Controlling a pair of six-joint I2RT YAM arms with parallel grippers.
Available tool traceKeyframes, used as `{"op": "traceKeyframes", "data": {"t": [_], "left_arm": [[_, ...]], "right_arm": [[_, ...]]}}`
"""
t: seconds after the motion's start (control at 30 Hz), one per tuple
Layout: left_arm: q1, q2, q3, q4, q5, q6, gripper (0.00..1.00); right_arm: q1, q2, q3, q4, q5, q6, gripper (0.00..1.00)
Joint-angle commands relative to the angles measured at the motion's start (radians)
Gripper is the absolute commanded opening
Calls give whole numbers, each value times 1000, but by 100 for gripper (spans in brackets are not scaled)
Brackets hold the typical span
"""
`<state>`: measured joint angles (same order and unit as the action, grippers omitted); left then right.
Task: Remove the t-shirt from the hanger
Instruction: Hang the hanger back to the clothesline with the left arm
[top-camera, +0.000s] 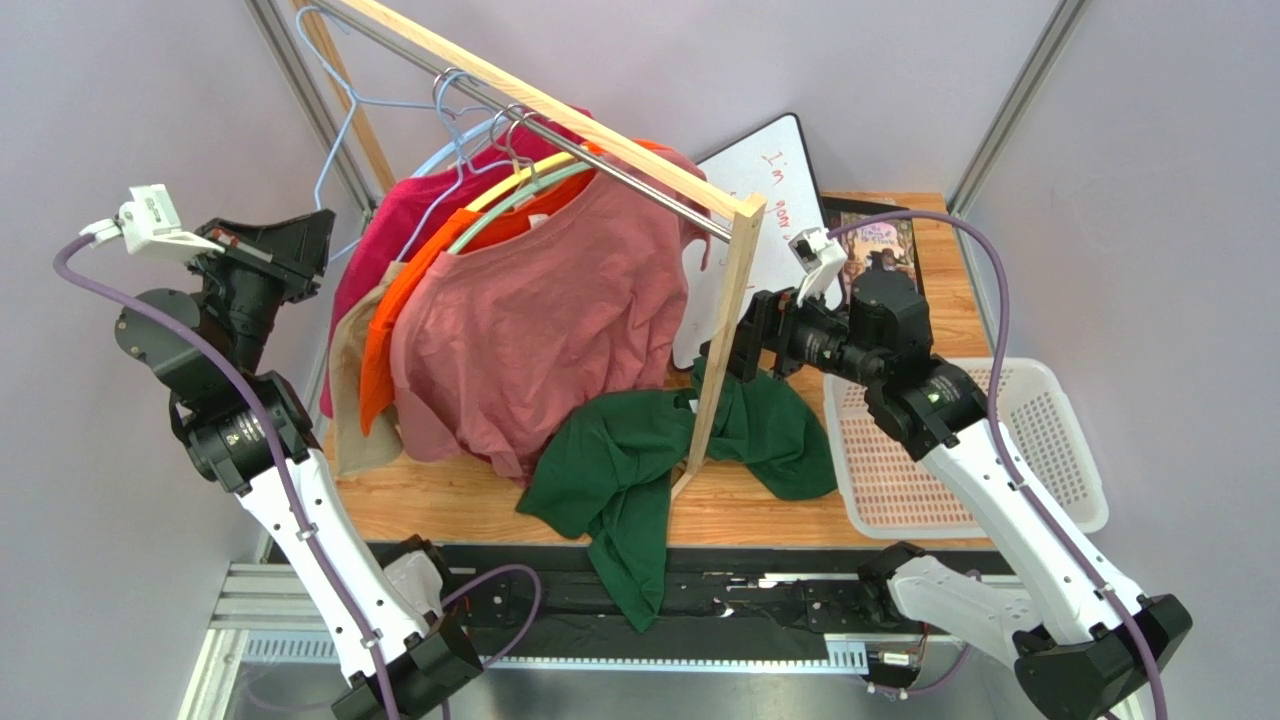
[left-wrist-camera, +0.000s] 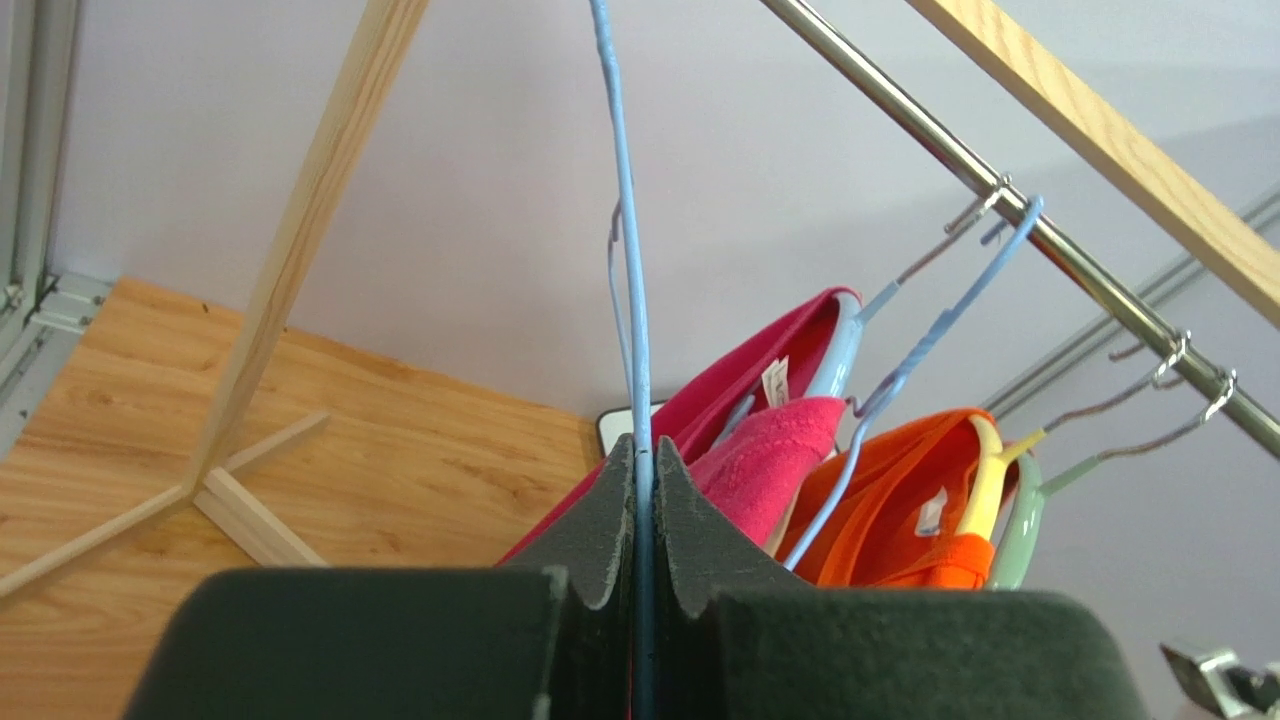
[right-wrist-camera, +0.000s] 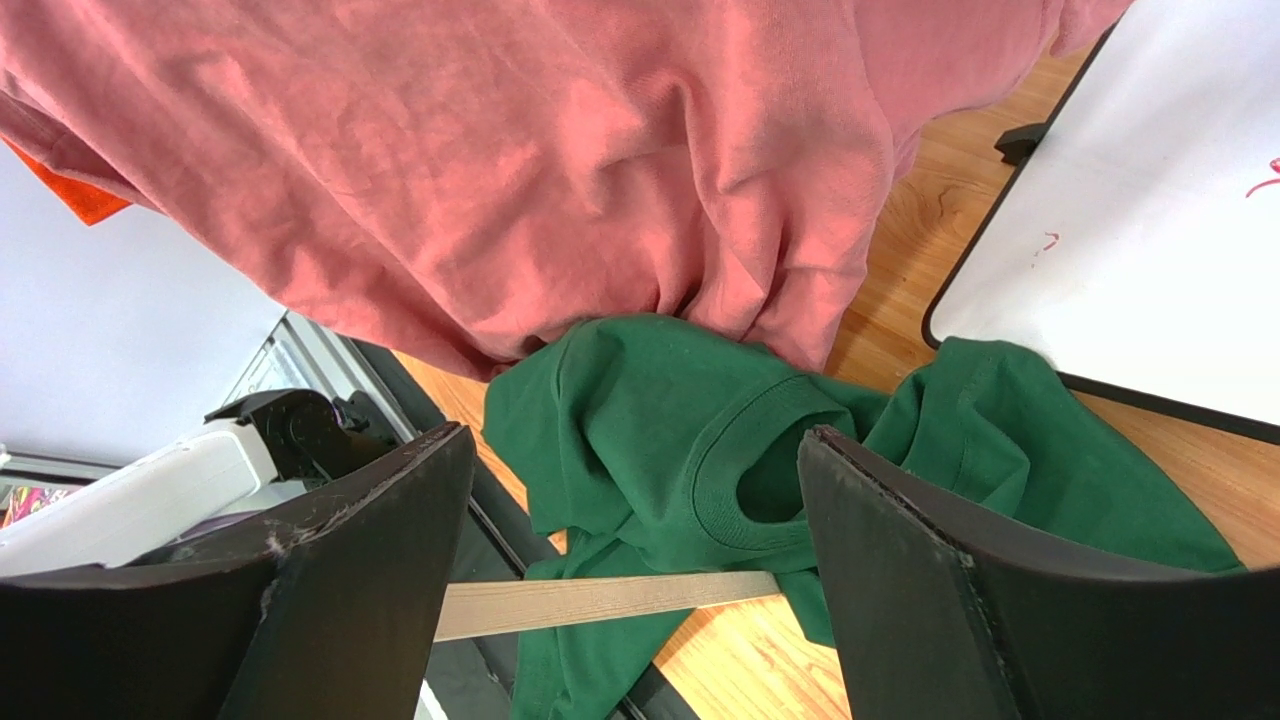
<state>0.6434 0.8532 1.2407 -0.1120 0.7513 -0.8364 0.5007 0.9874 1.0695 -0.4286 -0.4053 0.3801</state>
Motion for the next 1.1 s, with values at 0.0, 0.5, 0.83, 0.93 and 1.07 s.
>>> {"op": "traceKeyframes", "data": {"t": [0.0,0.5,0.83,0.93,1.07], "left_arm": [[16,-3,95,-76,-58,-46,0],[18,27,98,-5,-101,-219,0],[18,41,78,80,-101,-300,0],[18,47,85,86,-99,-314,0],[16,61,82,95,-87,-323,0]], "right_arm": [[-2,-3,38,27,-18,0,86],[-2,-7,43,13,-7,-7,86],[-2,7,50,13,-12,-7,86],[-2,5,49,13,-13,-7,86],[-2,0,47,13,-13,-6,86]]}}
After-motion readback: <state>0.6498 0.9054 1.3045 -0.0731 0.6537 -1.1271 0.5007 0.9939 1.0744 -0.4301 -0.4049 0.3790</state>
